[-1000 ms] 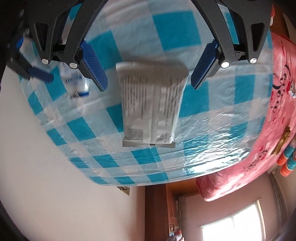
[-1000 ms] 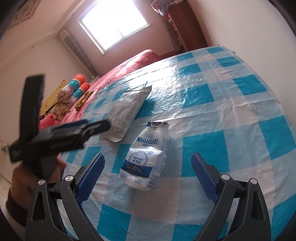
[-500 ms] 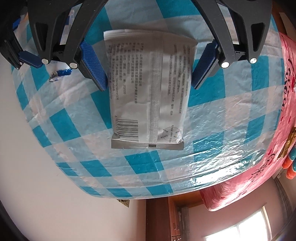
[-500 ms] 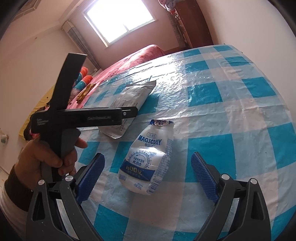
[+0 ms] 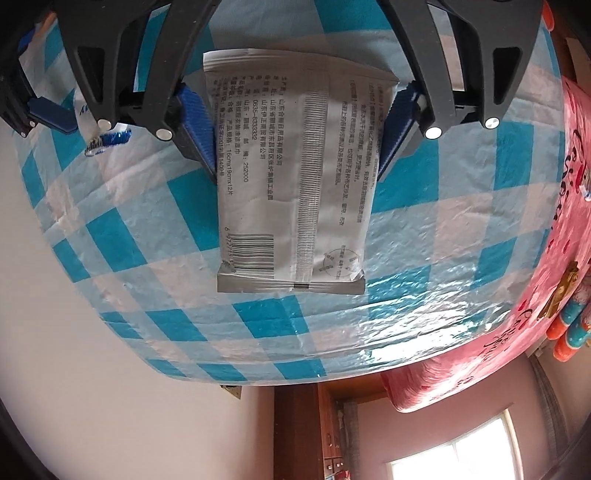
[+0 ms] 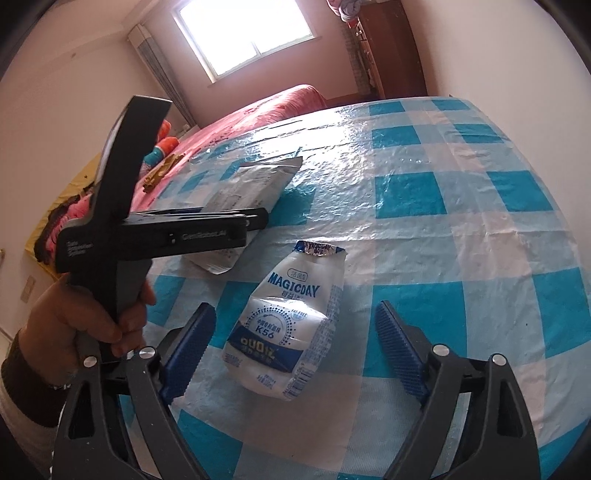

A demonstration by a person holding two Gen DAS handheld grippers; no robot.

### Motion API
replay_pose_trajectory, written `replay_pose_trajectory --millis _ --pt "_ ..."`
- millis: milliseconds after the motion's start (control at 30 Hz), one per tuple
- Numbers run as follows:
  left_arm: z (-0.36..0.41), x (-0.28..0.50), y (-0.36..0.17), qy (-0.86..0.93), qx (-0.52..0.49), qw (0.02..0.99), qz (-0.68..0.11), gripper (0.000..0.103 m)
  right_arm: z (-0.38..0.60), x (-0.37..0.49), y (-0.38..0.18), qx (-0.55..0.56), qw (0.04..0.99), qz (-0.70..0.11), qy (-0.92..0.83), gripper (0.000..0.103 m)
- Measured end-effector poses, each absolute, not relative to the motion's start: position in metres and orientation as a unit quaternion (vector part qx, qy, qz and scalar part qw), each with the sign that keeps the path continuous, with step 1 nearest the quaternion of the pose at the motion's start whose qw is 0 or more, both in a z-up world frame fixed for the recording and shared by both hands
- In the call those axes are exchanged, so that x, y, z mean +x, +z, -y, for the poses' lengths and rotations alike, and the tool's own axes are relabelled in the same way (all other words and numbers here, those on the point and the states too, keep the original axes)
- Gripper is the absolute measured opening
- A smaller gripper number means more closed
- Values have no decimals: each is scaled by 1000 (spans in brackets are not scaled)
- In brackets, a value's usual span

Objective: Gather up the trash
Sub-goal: 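Grasp the grey foil packet with the left gripper and lift it, then grasp the second MAGICDAY yogurt bottle with the right gripper while the left gripper holds the packet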

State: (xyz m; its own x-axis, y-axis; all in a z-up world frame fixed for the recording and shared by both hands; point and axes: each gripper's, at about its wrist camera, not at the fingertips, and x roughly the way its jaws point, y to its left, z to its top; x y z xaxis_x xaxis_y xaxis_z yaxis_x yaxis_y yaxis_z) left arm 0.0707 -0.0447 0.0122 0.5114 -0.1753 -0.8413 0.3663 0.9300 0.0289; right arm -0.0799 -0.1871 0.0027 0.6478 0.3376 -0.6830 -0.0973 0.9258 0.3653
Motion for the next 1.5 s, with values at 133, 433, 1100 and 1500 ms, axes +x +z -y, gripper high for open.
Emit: replay_pose_trajectory --millis 133,433,1100,1500 --pt "35 61 15 -153 87 868 -465 78 181 -78 3 129 898 -407 109 87" --pt "2 29 26 -150 42 878 -453 78 172 -71 2 96 900 -415 86 87" --pt "-37 -41 35 -171 7 883 -437 78 160 -67 2 29 905 -423 47 53" --pt "-50 -67 33 -184 -16 879 -440 78 157 -77 3 26 904 -421 69 22"
